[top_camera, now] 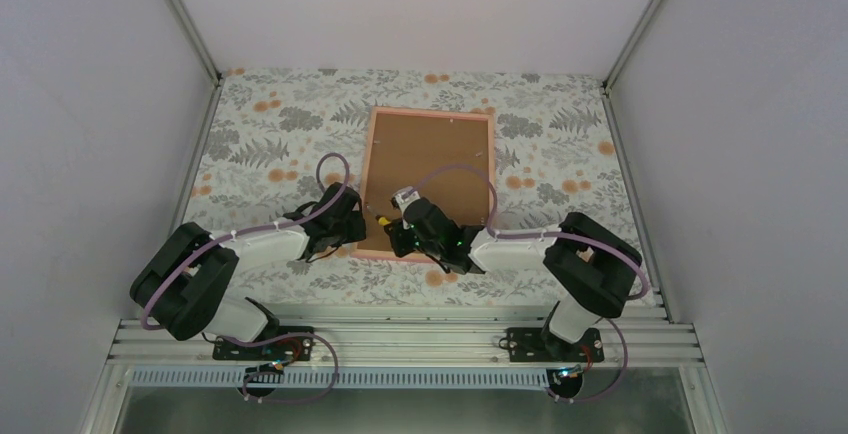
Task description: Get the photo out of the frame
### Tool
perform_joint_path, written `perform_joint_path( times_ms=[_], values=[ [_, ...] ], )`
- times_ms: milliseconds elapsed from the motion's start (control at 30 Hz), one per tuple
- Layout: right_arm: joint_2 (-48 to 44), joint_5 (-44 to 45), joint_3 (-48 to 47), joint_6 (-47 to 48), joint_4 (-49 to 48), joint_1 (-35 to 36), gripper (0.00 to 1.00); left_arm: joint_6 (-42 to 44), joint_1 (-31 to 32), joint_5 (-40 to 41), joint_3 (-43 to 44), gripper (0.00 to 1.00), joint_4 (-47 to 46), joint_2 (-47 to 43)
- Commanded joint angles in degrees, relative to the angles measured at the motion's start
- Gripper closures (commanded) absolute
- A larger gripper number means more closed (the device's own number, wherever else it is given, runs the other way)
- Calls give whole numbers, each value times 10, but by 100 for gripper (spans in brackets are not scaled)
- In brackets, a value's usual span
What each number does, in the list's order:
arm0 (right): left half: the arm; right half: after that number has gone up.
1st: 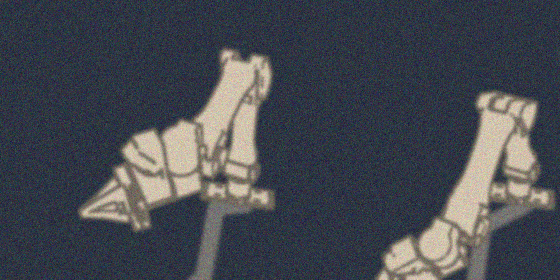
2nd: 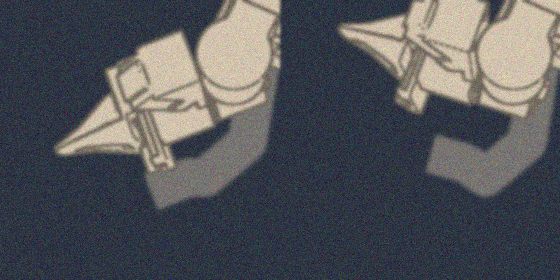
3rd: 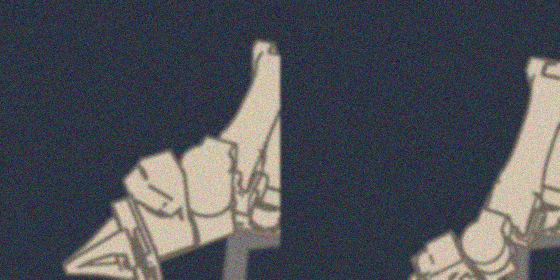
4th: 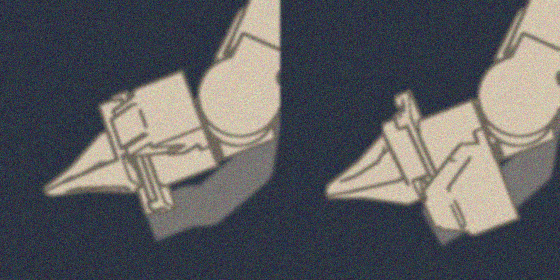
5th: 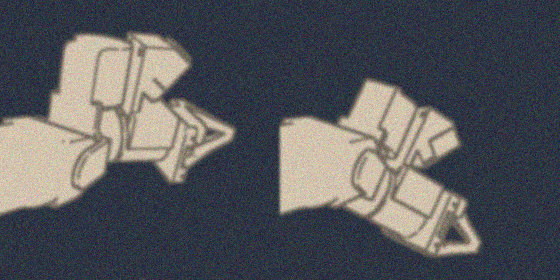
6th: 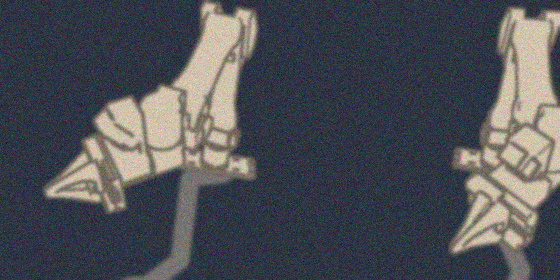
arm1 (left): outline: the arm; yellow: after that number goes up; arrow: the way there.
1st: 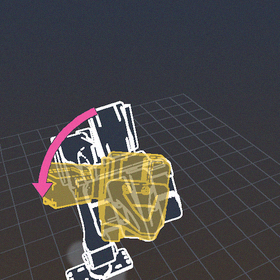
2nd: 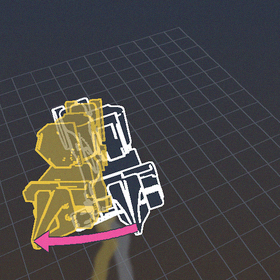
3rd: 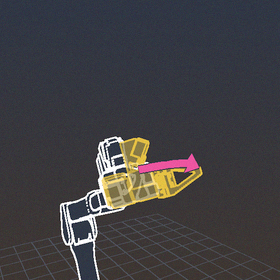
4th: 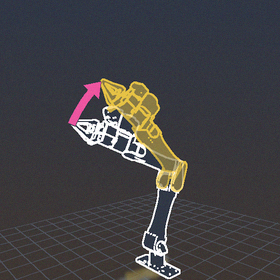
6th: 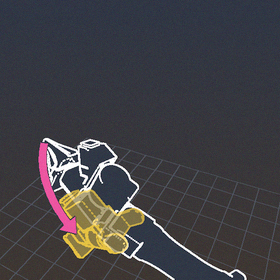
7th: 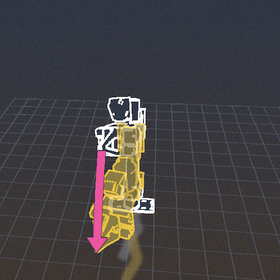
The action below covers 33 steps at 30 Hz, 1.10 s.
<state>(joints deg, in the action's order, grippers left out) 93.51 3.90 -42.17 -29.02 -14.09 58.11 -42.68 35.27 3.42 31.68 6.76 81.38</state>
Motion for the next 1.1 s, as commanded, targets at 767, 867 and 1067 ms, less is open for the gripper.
perform_joint_path(
  times_ms=[767, 867, 1067],
  values=[
    [34, 93, -20, -83, 22, 7, 96, -58, 5, -38, -36, 92, 4, 6],
    [34, 52, -22, -60, -3, 11, 96, -59, 7, -45, -36, 92, -3, 11],
    [-8, 53, 6, -54, -24, 18, 96, -60, 8, -41, -34, 92, -1, 10]
  ],
)
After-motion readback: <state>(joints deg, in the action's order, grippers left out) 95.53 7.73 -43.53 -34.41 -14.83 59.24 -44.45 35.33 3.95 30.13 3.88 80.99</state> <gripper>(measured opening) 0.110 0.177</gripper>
